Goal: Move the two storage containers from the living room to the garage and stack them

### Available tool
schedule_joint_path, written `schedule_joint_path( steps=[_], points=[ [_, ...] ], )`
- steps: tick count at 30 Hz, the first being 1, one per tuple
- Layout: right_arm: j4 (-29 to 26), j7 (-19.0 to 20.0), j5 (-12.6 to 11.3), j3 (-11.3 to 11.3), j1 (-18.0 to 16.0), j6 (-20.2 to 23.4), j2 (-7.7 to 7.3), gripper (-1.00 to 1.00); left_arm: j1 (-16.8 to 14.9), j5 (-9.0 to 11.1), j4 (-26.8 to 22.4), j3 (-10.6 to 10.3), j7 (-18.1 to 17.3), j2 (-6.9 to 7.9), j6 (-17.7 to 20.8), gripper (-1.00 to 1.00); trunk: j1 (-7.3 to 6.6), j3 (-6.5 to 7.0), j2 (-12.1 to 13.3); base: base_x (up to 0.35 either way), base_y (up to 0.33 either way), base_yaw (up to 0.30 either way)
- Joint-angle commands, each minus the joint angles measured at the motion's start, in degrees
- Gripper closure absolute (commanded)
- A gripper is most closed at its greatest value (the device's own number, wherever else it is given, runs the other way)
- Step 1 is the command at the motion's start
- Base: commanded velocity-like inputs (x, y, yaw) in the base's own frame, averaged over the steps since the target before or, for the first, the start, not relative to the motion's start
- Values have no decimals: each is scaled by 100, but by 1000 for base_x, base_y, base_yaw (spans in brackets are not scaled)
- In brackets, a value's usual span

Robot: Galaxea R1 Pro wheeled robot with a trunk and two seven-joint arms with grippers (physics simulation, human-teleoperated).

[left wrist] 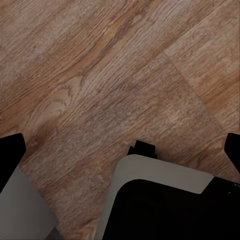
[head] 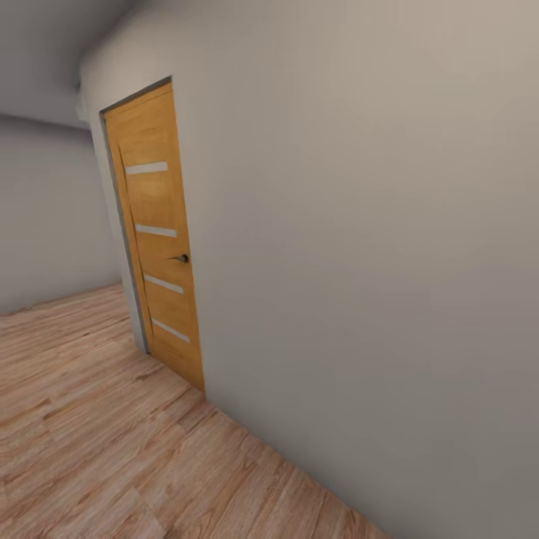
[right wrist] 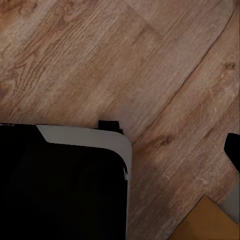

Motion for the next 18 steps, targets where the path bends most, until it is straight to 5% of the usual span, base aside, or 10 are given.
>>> schedule_joint_path(
  steps=[1,18],
  points=[
    [19,-14,-29,47,-8,-33,1,-100,-5,24,6,22,0,-1,-23,-100,3,-7,-6,150,0,272],
    [19,-14,-26,47,-8,-33,7,-100,-5,24,9,22,0,-1,-21,-100,3,-7,-6,155,0,272]
  ],
)
